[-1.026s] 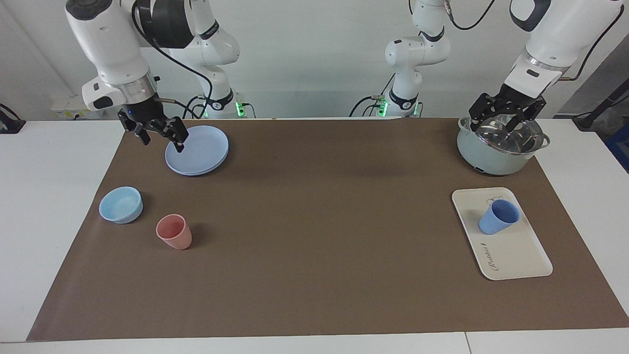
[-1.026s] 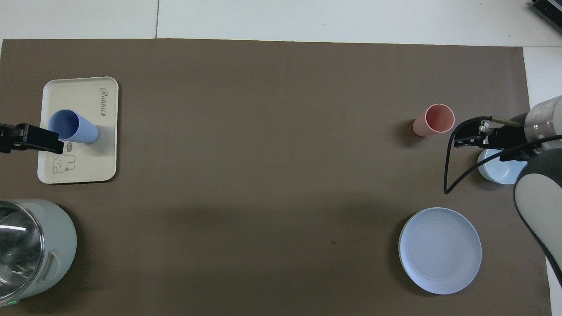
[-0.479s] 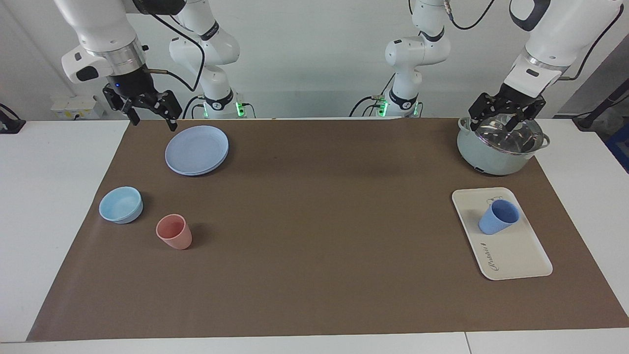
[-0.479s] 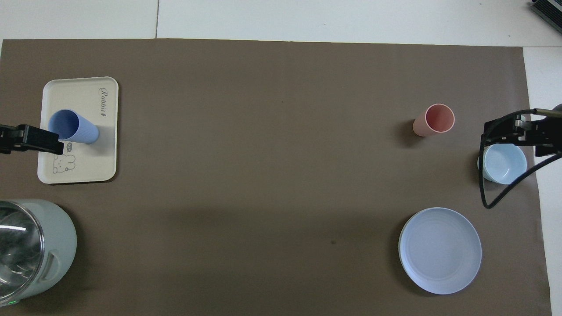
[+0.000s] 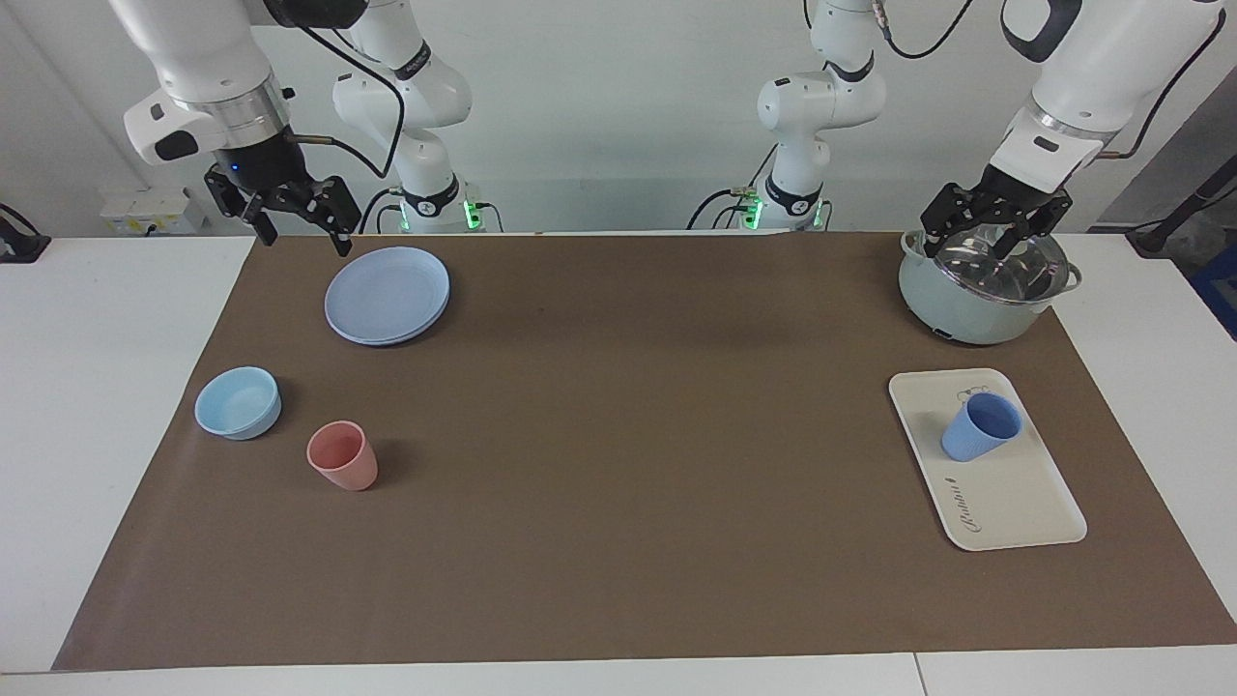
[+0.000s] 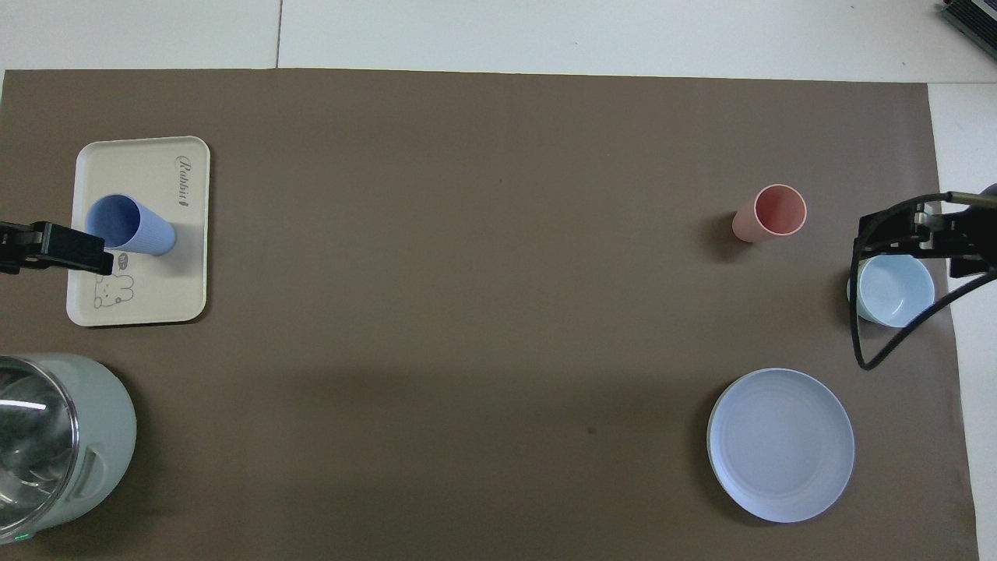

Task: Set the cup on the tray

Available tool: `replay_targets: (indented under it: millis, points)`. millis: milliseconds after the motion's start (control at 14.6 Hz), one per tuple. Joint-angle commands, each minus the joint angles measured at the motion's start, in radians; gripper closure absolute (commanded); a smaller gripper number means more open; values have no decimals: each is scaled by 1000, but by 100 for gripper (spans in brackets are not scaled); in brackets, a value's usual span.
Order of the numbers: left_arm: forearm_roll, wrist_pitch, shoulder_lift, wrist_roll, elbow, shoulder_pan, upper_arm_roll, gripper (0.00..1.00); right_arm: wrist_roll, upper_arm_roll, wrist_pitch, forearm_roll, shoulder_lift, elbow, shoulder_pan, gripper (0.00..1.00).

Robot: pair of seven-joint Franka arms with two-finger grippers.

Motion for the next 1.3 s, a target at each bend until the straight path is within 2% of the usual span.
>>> replay_targets:
  millis: [0, 410, 1231]
  points:
    - [18, 2, -31, -13, -34, -12, 5, 0, -34, 19, -29, 6, 34, 52, -14, 0]
    - [18, 2, -35, 0, -37, -12, 3, 0, -20, 13, -62, 36, -9, 2, -11, 0]
    - [20, -1, -35, 79, -36, -10, 5, 0, -23, 14, -61, 43, -12, -7, -10, 0]
